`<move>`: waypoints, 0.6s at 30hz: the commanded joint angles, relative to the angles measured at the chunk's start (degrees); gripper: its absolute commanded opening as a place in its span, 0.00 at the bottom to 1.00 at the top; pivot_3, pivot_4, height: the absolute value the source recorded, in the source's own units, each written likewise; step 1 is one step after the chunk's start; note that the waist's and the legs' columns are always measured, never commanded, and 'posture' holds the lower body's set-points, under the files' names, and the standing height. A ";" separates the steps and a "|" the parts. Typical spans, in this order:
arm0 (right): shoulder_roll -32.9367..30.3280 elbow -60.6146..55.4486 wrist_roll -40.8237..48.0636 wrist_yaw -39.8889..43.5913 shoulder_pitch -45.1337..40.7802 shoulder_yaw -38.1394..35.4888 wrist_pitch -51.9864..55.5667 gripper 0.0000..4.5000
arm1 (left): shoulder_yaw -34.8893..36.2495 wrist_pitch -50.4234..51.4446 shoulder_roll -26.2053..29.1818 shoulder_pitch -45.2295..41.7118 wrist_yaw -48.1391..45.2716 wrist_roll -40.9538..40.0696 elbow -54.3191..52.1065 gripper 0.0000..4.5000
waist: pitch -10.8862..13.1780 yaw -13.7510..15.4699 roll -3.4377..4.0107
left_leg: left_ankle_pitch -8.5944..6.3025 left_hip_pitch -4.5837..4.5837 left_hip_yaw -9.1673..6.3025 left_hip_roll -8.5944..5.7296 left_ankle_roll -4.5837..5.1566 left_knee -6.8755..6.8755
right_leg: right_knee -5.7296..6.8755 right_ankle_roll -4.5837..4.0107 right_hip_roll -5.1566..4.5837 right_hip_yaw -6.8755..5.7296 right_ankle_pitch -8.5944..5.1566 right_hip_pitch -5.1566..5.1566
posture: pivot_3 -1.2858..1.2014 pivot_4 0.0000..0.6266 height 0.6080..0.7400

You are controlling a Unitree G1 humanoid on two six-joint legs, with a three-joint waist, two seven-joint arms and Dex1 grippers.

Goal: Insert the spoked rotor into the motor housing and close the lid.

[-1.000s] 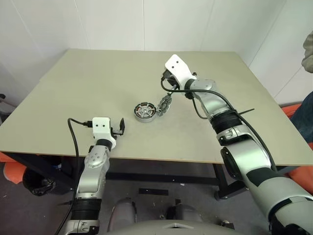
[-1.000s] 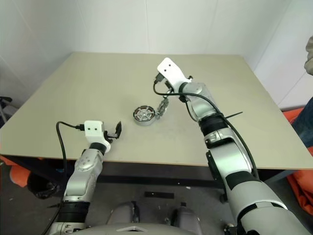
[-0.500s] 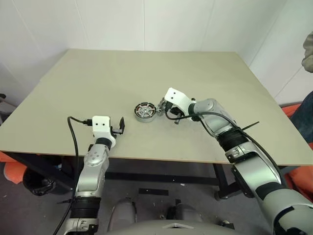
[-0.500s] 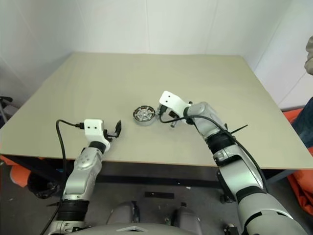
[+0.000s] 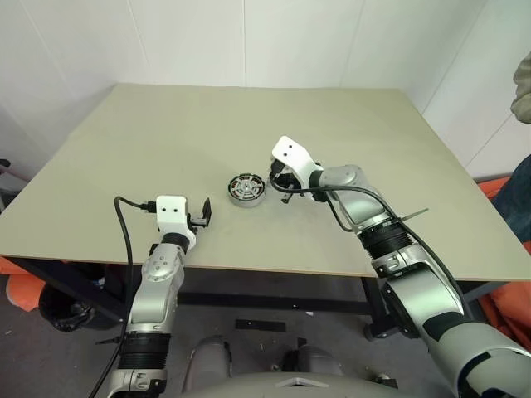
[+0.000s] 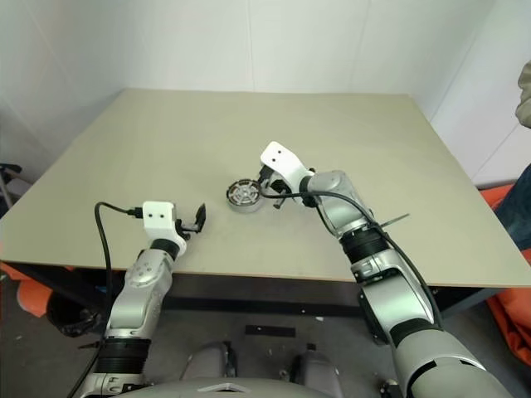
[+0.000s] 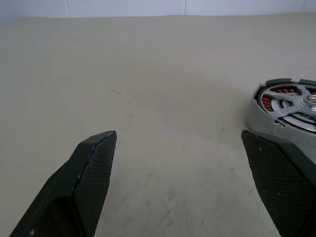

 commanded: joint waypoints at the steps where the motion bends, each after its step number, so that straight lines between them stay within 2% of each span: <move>1: 0.96 -3.66 1.85 -0.76 -0.57 -1.53 0.36 0.01 | 0.00 -0.33 0.52 -0.82 -0.21 -0.02 -2.31 0.95 | 0.00 -0.02 0.00 | 0.00 0.01 0.00 0.00 0.00 0.00 | 0.00 0.00 0.00 0.00 0.00 0.01 | 0.52 0.00 1.00; 18: 8.77 0.54 4.50 -7.20 -0.20 -2.31 0.99 0.01 | -0.14 -0.34 0.83 -1.30 -0.74 -0.18 -1.84 0.95 | 0.00 -0.02 0.00 | 0.04 0.04 0.00 0.00 -0.08 -0.01 | 0.01 0.00 0.00 0.00 0.00 0.03 | 0.52 0.00 1.00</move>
